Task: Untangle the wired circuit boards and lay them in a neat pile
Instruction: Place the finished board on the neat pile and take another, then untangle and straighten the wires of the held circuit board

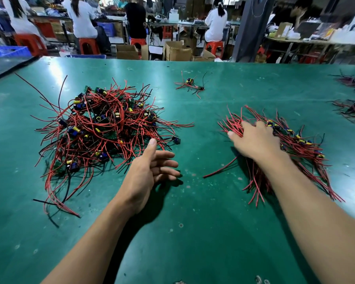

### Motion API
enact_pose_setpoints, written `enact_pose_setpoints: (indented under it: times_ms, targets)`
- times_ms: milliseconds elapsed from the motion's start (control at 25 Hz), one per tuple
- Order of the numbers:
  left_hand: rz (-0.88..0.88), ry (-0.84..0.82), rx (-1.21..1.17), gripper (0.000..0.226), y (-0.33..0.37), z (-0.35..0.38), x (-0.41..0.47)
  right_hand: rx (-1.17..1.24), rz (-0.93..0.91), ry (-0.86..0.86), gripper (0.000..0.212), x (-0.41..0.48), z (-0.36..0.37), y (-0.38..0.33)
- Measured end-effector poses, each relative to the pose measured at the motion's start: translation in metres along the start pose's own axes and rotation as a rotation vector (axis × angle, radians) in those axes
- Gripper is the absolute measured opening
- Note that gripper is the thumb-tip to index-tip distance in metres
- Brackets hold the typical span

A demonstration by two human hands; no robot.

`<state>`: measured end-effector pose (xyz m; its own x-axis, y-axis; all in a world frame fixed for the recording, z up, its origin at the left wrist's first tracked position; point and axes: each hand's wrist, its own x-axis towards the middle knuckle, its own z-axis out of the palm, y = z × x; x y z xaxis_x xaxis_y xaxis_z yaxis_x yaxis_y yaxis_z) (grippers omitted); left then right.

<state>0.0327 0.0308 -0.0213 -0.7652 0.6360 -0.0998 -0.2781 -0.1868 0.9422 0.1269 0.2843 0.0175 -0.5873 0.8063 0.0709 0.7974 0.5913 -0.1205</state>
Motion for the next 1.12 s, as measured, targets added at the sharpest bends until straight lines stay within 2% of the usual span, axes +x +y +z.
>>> enact_pose_setpoints:
  times_ms: [200,280,400,520,640,760,880,960,1040,1120]
  targets:
    - [-0.006,0.008,-0.002,0.073,0.0,0.001,0.0,-0.022,-0.003,0.105,0.061,-0.009,0.019,-0.004]
    - [-0.006,0.018,0.003,0.065,0.001,0.001,0.0,-0.055,-0.008,0.156,0.059,-0.01,0.016,-0.012]
    - [0.023,0.069,0.015,0.043,0.001,0.003,-0.001,0.0,-0.211,0.223,0.054,-0.022,0.015,-0.044]
    - [0.068,0.132,0.028,0.026,0.002,0.004,-0.003,0.289,-0.44,0.092,0.052,-0.04,0.029,-0.09]
    - [0.106,0.203,0.056,0.02,0.005,-0.001,-0.003,0.327,-0.518,0.015,0.057,-0.05,0.054,-0.12]
    - [0.1,0.204,0.085,0.017,0.007,-0.003,-0.002,0.4,-0.532,0.093,0.028,-0.041,0.059,-0.123]
    - [0.09,0.157,0.128,0.015,0.007,-0.002,-0.004,0.662,-0.387,0.108,0.011,-0.034,0.056,-0.12]
    - [0.091,0.142,0.153,0.016,0.006,-0.002,-0.005,1.048,-0.211,0.106,0.007,-0.032,0.045,-0.121]
    - [0.084,0.146,0.144,0.019,0.007,-0.004,-0.005,1.478,-0.071,0.01,0.013,-0.035,0.022,-0.122]
    - [0.069,0.132,0.133,0.022,0.008,-0.004,-0.005,1.686,-0.045,-0.157,0.013,-0.045,0.002,-0.117]
